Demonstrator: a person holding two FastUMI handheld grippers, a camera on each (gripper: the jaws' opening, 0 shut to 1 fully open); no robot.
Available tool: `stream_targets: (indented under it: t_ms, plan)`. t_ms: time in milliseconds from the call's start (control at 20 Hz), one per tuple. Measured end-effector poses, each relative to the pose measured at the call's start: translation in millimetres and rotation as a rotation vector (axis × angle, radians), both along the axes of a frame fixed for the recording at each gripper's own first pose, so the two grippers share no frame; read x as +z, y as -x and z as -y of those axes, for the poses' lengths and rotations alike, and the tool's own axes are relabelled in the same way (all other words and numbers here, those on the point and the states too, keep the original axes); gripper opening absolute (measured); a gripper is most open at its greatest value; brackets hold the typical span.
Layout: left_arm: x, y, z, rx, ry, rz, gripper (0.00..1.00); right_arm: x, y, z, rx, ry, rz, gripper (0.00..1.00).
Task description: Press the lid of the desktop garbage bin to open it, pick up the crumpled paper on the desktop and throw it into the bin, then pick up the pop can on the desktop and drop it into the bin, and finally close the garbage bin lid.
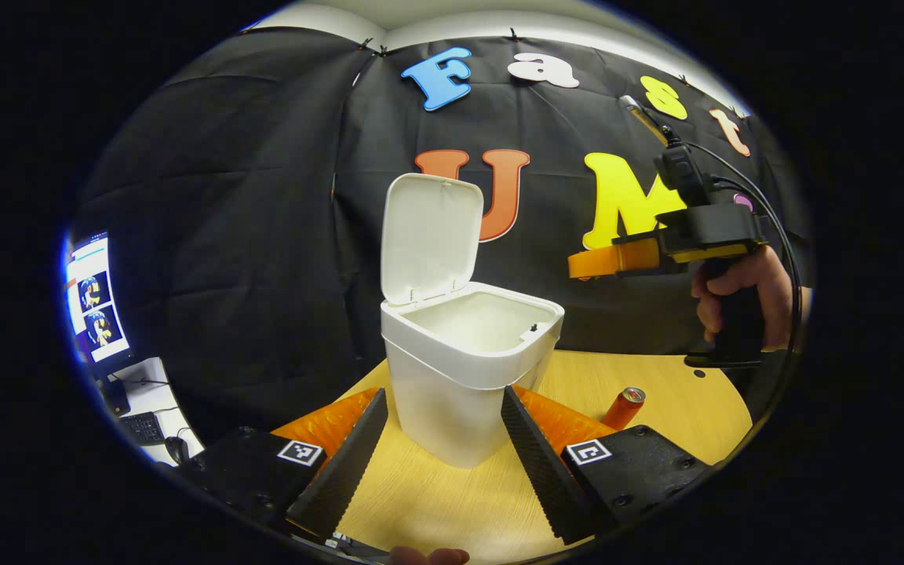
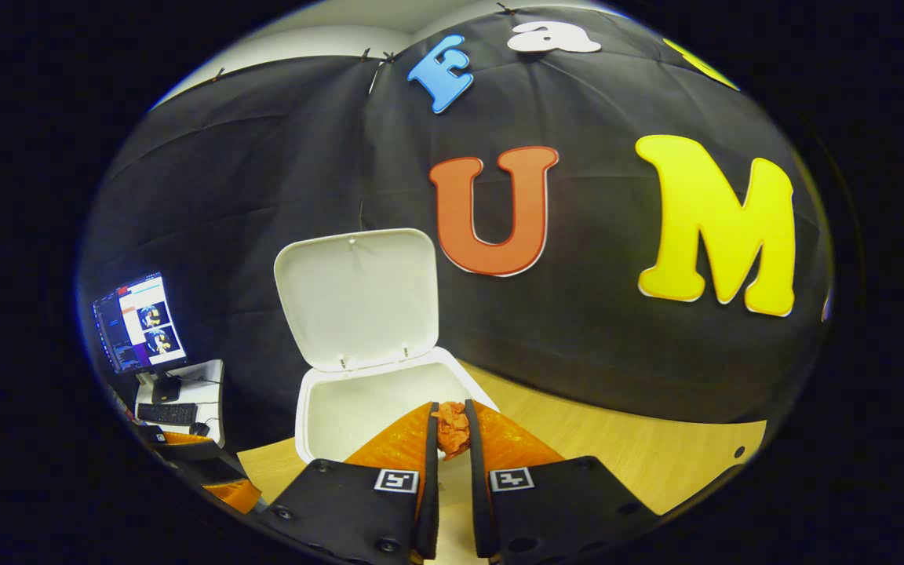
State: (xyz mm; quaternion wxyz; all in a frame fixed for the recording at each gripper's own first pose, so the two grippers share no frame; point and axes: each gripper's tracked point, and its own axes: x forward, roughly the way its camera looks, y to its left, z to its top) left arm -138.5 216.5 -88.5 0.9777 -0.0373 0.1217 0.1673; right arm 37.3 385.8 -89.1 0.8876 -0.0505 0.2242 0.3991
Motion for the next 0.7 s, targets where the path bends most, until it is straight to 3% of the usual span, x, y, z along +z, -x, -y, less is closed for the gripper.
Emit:
stream_targets:
  t_ms: [200,450,650,700]
  plan:
    - [-9.9,7.7,-7.8,0.012,0.045,-0.008,0.96,-23.6,5.7,-41.9,0.039,0.047,-0.017,0.18]
    - [-11.5,12.1,-12.9,0.009,0.055,-0.005,0.97,-37.1,-1.9,-57.8,0.040,0.090,0.007,0.22]
    - [-9.9,7.7,-15.0,-0.011,0.039,-0.001,0.96,-40.2,-5.3,-62.7,0.043,0.087,0.010,0.31]
    - [-8.8,5.6,-13.3,-0.021,0.039,0.003,0.96,-44.1,-7.3,-62.0,0.045,0.094,0.005,0.44]
